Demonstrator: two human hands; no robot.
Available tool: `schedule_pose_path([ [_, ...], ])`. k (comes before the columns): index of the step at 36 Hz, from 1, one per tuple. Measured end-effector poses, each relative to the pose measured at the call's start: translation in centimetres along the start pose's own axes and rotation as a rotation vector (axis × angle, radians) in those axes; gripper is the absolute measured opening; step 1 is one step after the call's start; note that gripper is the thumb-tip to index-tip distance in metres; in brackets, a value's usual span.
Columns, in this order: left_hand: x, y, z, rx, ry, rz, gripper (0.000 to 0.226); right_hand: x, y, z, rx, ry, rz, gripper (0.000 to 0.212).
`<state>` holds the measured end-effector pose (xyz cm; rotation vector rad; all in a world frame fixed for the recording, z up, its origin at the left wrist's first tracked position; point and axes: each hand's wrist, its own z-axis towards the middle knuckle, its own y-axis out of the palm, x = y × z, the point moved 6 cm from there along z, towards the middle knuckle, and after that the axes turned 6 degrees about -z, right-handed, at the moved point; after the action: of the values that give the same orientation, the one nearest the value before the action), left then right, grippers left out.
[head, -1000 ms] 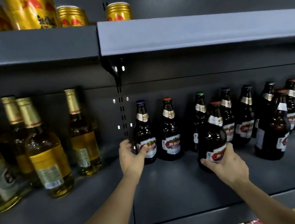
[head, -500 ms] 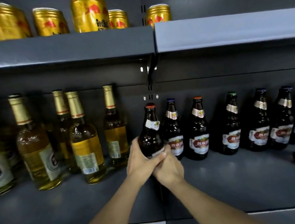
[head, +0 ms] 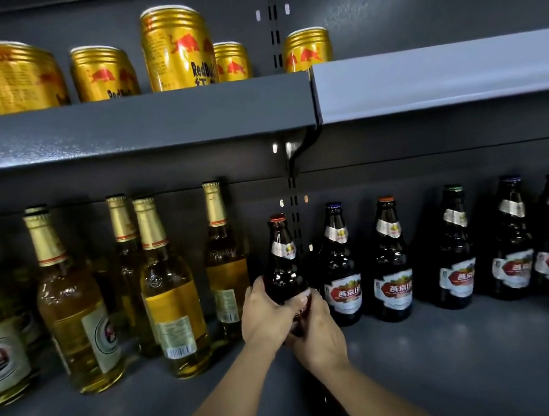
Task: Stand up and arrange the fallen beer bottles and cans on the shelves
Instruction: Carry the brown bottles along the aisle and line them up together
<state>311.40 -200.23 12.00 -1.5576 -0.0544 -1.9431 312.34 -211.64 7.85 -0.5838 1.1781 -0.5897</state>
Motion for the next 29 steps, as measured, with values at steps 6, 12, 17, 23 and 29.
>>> schedule_pose_path([
  [6,-0.3,0.6,0.4,0.003,-0.041,-0.040,0.061,0.2,0.1,0.6,0.016,-0.017,-0.087,0.083],
  [12,0.0,0.5,0.8,-0.043,-0.021,0.056,0.069,0.0,-0.2,0.8,0.023,-0.003,-0.174,0.069],
  [17,-0.6,0.9,0.8,-0.002,0.008,0.091,0.071,0.7,-4.4,-1.2,0.195,-0.042,-0.183,0.029],
  [23,0.4,0.9,-3.7,0.355,0.139,0.048,0.057,6.9,-15.2,-3.1,0.699,-0.012,-0.152,0.010],
  [29,5.5,7.6,-8.0,0.221,0.293,-0.077,0.040,16.3,-25.8,-6.6,0.976,0.237,-0.192,0.016],
])
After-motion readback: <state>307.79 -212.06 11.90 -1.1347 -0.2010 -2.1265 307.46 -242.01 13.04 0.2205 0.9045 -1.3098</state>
